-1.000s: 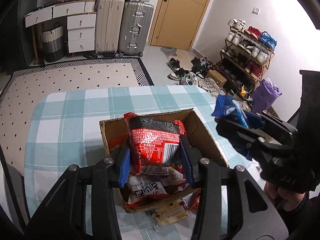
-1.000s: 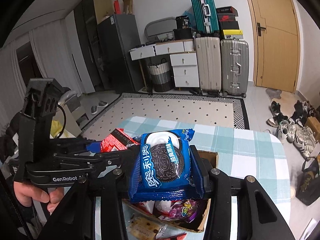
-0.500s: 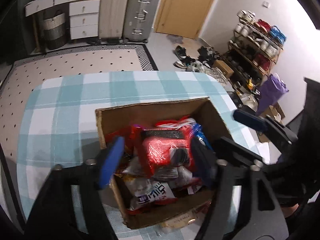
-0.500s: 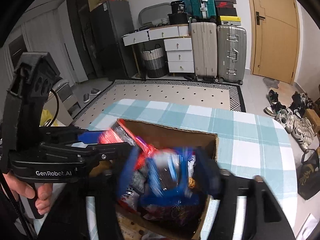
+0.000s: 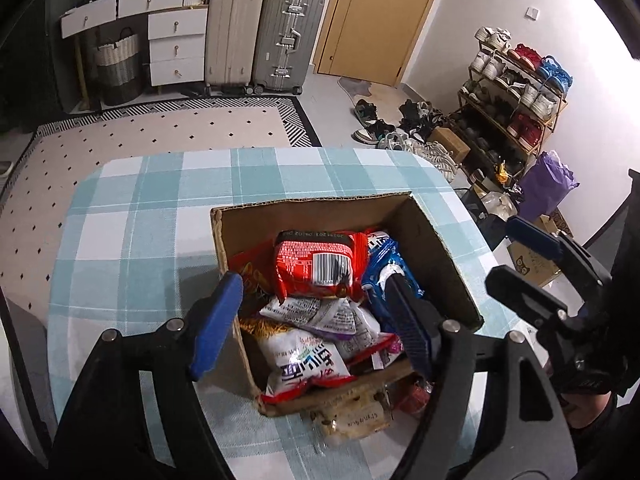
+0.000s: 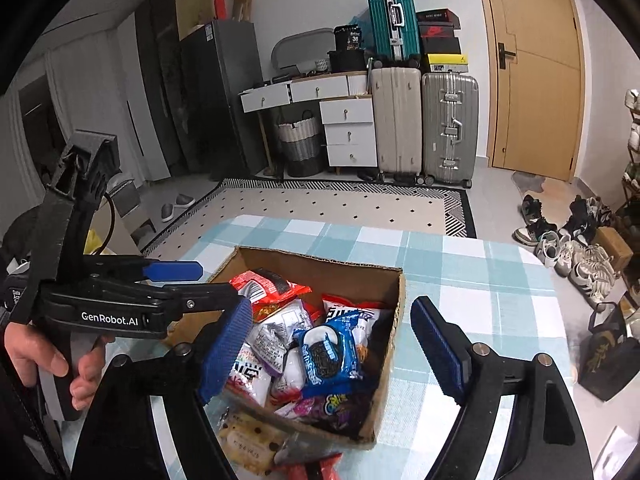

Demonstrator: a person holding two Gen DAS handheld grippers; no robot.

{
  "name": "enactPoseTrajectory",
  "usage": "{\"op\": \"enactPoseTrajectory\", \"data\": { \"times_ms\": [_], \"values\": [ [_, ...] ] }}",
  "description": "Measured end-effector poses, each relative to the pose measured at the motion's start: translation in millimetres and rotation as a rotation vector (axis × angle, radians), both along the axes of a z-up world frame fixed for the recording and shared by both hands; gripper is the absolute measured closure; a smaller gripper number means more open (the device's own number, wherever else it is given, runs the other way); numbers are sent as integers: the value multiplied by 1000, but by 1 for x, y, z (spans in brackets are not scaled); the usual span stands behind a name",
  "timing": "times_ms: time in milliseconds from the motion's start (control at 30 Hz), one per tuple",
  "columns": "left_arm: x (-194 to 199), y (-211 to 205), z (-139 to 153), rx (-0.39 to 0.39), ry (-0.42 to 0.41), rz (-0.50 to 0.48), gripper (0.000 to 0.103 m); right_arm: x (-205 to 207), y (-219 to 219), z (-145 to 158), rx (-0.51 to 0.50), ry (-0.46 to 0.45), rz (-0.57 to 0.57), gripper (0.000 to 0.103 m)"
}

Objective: Organize snacks
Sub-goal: 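Withdraw both tools from the box toward the remaining two snacks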

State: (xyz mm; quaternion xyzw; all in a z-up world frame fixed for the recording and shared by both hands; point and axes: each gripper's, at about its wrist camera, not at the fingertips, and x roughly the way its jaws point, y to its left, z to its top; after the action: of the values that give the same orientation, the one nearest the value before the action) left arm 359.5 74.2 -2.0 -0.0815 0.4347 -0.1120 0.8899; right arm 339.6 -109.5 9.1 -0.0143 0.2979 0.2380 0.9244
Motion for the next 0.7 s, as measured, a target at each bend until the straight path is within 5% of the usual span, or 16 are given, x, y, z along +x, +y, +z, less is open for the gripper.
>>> {"op": "enactPoseTrajectory", "data": {
  "times_ms": [700],
  "values": [
    [-99, -12, 51, 44, -121, 55, 21, -93, -20, 45, 18, -89, -9, 16]
  ]
}}
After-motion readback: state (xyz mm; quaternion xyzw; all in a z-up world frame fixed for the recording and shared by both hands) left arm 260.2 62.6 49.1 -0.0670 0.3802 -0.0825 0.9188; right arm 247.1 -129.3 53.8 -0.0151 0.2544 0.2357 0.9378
